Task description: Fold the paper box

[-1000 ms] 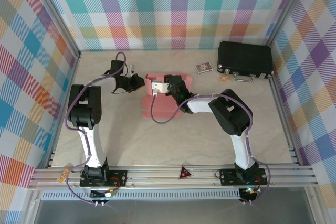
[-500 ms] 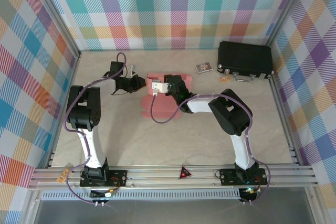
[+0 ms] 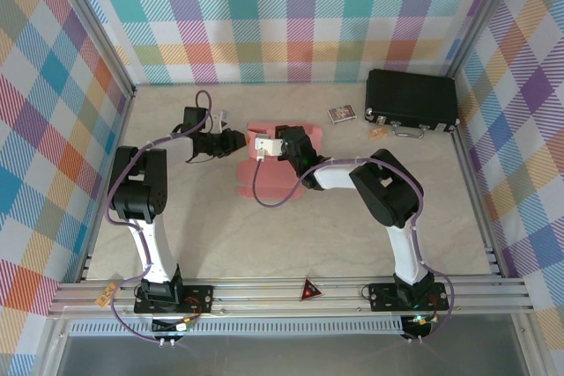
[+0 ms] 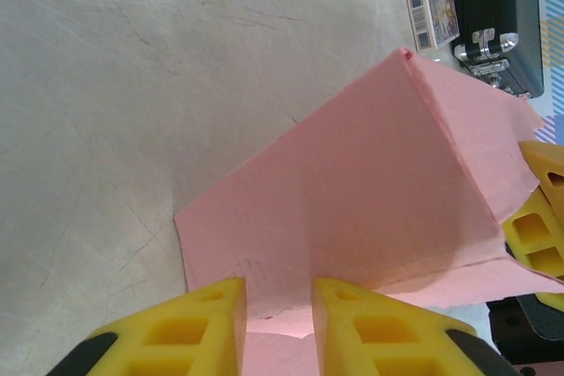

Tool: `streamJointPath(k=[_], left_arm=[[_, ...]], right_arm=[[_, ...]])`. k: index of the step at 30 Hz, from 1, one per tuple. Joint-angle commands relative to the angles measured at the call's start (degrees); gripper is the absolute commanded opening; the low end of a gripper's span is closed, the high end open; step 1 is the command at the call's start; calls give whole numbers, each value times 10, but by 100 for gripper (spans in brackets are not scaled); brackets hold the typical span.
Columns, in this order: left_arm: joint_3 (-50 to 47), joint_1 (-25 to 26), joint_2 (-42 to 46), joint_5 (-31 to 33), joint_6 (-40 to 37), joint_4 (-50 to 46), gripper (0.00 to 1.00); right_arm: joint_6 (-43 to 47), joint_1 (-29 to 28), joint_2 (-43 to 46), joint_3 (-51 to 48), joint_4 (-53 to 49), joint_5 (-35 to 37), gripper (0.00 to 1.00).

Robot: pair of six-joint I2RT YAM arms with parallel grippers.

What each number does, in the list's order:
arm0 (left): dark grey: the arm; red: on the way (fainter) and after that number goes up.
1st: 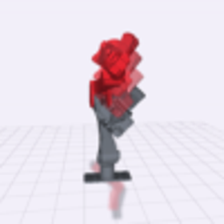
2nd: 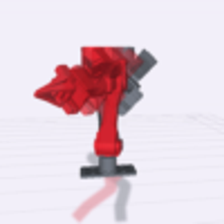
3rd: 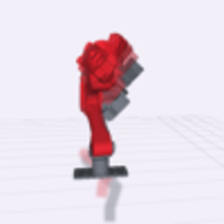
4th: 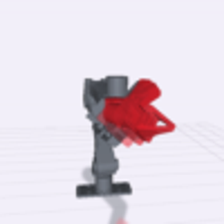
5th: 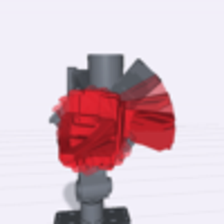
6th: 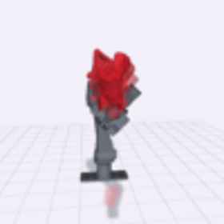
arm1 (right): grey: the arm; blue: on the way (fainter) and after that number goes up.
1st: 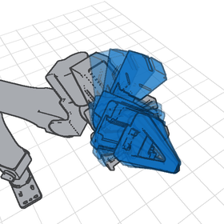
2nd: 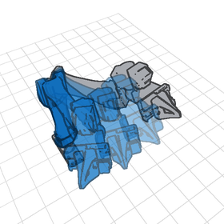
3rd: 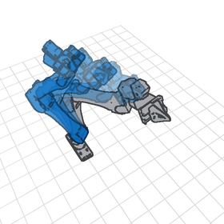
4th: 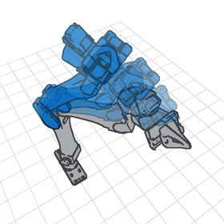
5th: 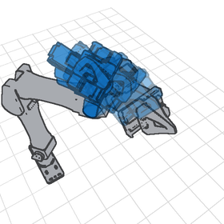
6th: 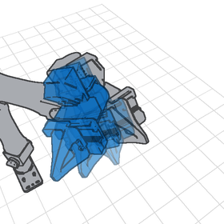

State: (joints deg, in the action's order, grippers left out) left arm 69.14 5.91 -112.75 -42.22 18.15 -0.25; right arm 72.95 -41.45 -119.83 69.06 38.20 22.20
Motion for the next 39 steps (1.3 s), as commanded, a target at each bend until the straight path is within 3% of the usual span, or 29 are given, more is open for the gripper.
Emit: streamJointPath(k=[1,26,39], left_arm=[[-2,7,3,-28,-11,35,31],[-29,24,17,-57,-17,93,34],[-27,34,24,26,-72,34,36]], right_arm=[[3,-6,-17,7,-12,0,2],[6,-6,-15,8,-16,-1,2],[-1,-15,1,-15,-6,-16,2]])
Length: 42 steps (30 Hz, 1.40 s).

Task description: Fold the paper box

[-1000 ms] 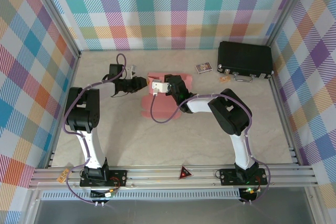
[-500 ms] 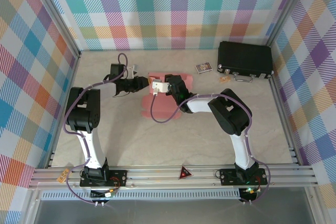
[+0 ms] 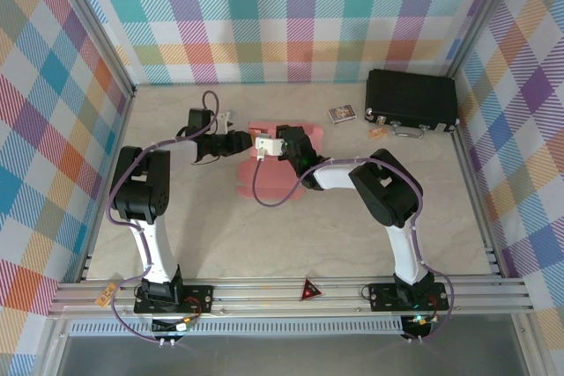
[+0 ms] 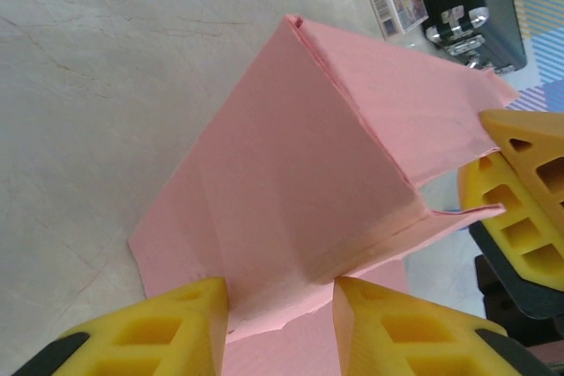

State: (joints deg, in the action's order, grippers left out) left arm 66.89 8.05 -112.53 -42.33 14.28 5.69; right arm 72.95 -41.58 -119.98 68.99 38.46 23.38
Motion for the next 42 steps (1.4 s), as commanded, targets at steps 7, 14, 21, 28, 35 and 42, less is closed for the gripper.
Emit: streamJointPath(k=[7,14,21,28,35,42], left_arm=[[-40,23,60,92,-59,-20,40],[-53,22,75,115,-68,-15,43],[-64,22,76,136,-72,-14,41],[-65,33,73,176,-69,-19,40],[-66,42,61,200,-57,2,37],[-63,54,57,253,-45,20,28]], right_arm=[[4,-21,15,-28,-5,-21,2],[1,-29,30,-38,-7,-20,2],[-1,-35,34,-48,-8,-19,2],[-5,-38,40,-48,-17,-19,2],[-9,-40,39,-46,-19,-21,2],[-14,-45,36,-39,-35,-20,2]])
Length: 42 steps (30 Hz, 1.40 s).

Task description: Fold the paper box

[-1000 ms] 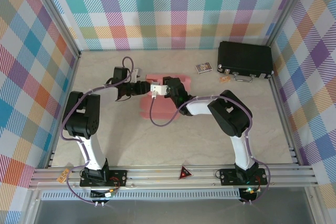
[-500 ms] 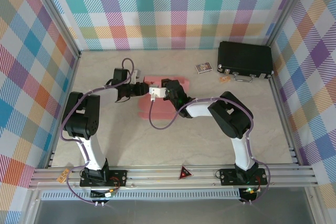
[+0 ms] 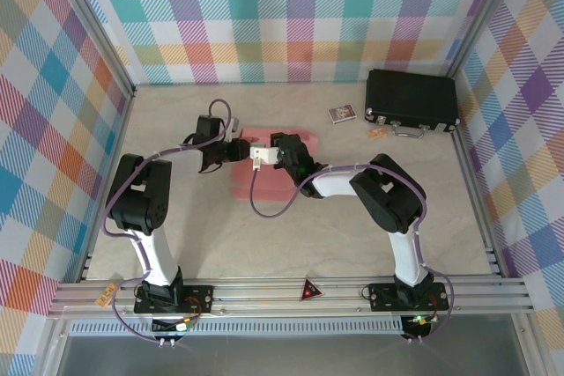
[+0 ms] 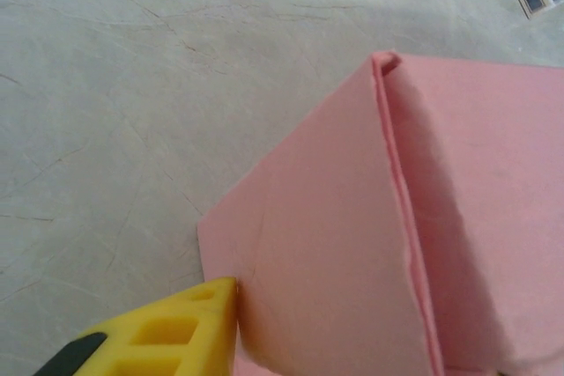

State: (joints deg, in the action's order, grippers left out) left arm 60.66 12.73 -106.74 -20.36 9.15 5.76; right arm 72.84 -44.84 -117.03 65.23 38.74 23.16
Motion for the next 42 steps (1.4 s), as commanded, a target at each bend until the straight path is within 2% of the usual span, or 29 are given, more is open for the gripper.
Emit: streamJointPath(k=[1,11,15,18,24,28,33,38,42], left_arm=[[-1,9,-2,37,7,22,27],[1,22,-6,86,5,29,23],[-2,29,-6,104,4,32,18],[-4,33,-4,114,2,33,10],[-8,42,1,133,-3,28,0],[-18,47,13,154,-4,22,0],[-37,54,43,198,8,-2,0],[-60,60,68,237,16,-12,0],[-64,61,73,247,8,-13,0]], right_arm=[[-14,-13,7,0,-38,-18,2],[-18,-16,6,3,-42,-18,2],[-23,-16,7,4,-44,-19,2],[-25,-17,8,5,-46,-19,2],[-36,-17,11,7,-46,-18,2],[-47,-17,15,6,-43,-15,3],[-89,-17,35,-4,-40,-6,21],[-156,-18,88,-19,-71,-9,52],[-215,-18,132,-24,-114,-26,66]])
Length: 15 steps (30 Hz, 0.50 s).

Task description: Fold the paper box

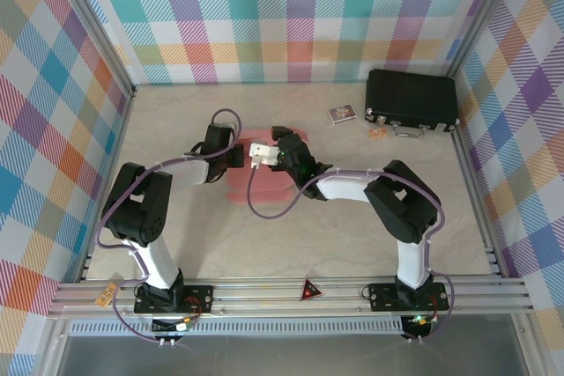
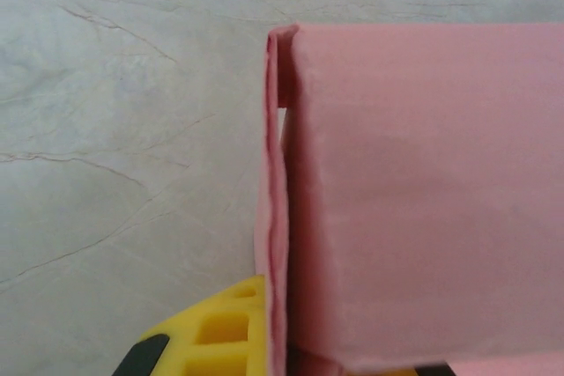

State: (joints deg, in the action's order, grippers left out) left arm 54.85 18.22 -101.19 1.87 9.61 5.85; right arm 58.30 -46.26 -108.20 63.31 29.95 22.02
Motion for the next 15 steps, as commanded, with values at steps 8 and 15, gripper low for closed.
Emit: streamJointPath(k=[8,15], left_arm=[[-3,6,10,20,-16,7,0],[-4,5,5,-2,-30,30,0]], right_arm=[[-241,75,126,-23,-105,-85,69],[-372,199,141,-8,-207,-216,64]])
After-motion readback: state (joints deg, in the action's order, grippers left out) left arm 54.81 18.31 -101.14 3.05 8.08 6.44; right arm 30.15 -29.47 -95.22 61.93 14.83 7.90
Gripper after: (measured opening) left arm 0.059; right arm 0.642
